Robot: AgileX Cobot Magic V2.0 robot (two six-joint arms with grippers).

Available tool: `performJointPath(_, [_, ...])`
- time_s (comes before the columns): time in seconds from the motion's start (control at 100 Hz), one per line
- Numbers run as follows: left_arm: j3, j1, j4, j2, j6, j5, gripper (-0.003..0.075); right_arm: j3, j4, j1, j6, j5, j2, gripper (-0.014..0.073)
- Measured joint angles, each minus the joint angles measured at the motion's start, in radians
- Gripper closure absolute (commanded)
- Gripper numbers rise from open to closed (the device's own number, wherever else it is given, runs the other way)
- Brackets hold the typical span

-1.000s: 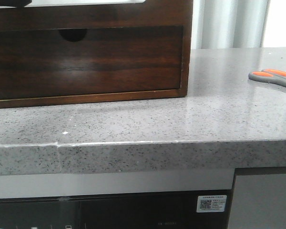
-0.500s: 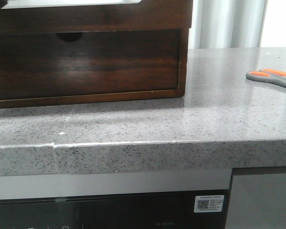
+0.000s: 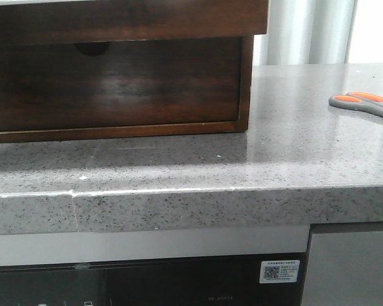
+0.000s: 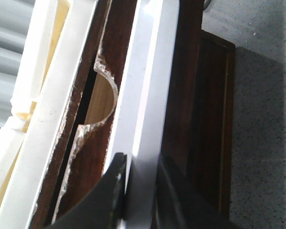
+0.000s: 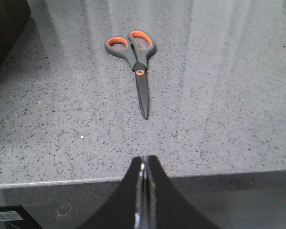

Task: Put scissors in drawer with both arms
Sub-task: 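Pull the drawer open toward the robot with the left gripper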

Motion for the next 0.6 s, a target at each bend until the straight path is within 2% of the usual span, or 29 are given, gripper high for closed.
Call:
performJointPath(0.25, [0.006, -0.077, 0.0, -0.019, 0.0, 0.074, 0.0716, 0.0, 0.0, 0.0, 0.0, 0.0, 0.0, 0.069])
performJointPath(0.42, [0.004, -0.091, -0.007, -0.02, 0.0, 0.106, 0.0712, 0.0, 0.0, 0.0, 0.0, 0.0, 0.0, 0.069])
performJointPath(0.49, [0.002, -0.091, -0.007, -0.02, 0.0, 0.108, 0.067, 0.0, 0.0, 0.0, 0.0, 0.0, 0.0, 0.069])
performJointPath(0.6, [0.002, -0.091, -0.018, -0.021, -0.008, 0.108, 0.0528, 0.0, 0.004, 0.0, 0.0, 0.019, 0.0, 0.069])
